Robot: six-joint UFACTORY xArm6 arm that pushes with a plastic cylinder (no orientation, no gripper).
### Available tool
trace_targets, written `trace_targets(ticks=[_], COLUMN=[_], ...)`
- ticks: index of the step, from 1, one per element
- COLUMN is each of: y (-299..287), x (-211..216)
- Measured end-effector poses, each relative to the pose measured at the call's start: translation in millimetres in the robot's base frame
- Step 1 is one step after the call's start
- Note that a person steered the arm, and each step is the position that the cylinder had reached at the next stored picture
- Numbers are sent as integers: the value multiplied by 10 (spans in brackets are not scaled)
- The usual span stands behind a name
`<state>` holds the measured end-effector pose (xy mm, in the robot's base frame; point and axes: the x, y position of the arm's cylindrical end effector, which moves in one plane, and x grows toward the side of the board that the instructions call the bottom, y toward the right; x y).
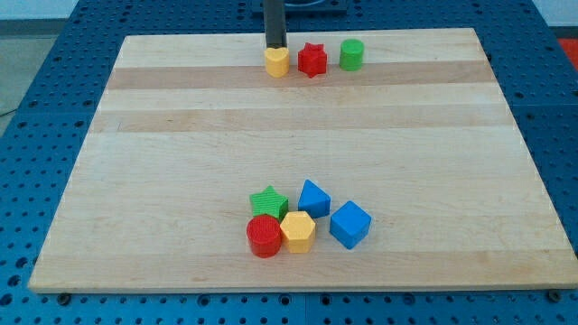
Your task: Move the green star to the left of the yellow heart
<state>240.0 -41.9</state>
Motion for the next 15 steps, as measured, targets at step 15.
trace_targets(ticks=[15], y=[55], x=[1989])
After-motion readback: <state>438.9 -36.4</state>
